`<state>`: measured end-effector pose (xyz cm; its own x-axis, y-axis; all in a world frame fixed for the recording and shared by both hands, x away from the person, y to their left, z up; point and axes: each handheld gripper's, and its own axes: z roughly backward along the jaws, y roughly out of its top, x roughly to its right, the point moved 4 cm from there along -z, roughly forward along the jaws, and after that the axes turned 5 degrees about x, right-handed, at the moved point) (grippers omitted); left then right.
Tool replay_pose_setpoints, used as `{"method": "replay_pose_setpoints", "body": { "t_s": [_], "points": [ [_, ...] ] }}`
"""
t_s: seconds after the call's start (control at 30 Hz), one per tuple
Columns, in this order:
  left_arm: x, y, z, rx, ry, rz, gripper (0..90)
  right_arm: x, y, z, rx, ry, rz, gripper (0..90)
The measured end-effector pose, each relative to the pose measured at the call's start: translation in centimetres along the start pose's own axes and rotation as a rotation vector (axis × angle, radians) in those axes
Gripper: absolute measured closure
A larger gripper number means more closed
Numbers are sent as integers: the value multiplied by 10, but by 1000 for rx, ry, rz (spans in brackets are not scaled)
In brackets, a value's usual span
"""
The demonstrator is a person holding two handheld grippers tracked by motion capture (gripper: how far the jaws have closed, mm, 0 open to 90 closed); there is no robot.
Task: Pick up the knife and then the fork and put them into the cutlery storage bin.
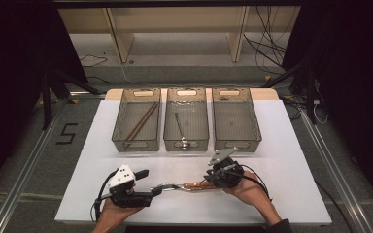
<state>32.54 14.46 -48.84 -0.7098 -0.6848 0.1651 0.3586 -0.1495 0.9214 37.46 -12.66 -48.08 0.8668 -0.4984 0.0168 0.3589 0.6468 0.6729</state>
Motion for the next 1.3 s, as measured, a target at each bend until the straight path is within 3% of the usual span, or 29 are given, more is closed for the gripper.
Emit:
{"method": "replay_pose_setpoints", "body": {
  "t_s": [0.13, 0.37, 0.9, 1.3],
  "points": [
    [0, 0, 0, 2, 4, 1, 193, -12, 2, 4, -36, 42, 60, 532],
    [-2, 0, 1, 5, 9, 4, 182, -23, -6, -1, -96, 57, 116, 458],
    [-2, 0, 1, 12, 12, 8, 180, -28, -12, -12, -177, 1, 245, 603],
    [-2, 0, 1, 10, 10, 5, 179, -32, -11, -21, -235, -10, 341, 698]
  ]
}}
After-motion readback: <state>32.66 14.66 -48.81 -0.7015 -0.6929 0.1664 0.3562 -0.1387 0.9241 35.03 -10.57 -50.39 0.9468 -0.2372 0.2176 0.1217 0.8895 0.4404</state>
